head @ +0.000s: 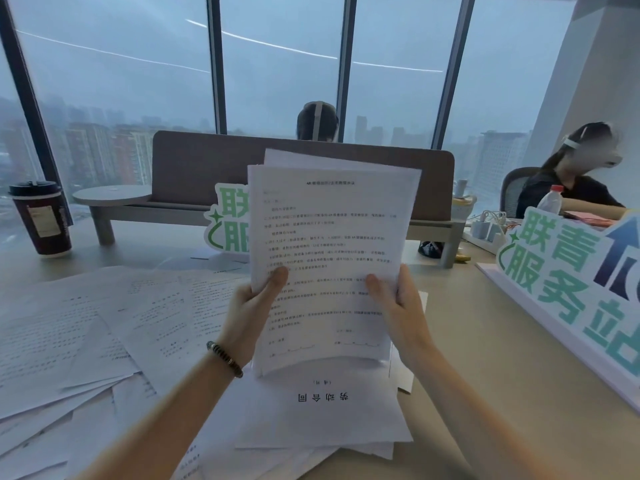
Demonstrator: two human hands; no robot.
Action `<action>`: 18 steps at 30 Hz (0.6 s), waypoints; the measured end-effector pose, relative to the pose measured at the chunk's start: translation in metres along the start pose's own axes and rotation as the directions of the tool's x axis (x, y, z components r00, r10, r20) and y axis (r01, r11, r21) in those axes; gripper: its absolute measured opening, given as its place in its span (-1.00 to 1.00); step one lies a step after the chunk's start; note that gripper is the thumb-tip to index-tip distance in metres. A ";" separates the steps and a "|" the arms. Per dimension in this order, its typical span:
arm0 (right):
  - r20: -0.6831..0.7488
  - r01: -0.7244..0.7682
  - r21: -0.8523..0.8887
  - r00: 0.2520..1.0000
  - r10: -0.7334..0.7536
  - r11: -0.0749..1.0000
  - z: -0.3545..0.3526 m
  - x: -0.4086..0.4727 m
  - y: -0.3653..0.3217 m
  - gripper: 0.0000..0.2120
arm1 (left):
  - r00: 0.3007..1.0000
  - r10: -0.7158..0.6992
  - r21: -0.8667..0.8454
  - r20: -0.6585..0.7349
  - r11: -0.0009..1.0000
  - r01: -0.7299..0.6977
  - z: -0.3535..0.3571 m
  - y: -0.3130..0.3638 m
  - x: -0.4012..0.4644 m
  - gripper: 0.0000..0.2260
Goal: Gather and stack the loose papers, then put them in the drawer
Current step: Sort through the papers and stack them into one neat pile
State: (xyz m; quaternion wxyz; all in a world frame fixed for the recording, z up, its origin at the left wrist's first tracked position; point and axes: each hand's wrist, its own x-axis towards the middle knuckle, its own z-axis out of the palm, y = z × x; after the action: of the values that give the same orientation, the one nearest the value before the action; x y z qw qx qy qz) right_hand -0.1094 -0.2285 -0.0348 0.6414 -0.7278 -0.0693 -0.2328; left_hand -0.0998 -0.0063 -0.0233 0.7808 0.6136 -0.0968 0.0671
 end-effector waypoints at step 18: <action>-0.013 0.021 0.066 1.000 -0.020 0.998 0.011 -0.002 -0.005 -0.89 | 0.994 0.040 0.087 0.104 0.995 -0.049 -0.008 -0.014 -0.003 -0.84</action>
State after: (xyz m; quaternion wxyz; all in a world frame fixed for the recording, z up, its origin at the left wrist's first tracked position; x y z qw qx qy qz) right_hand -0.1103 -0.2166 -0.0321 0.6630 -0.7041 -0.0804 -0.2414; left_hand -0.0994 -0.0020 -0.0386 0.7449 0.6482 -0.1471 0.0574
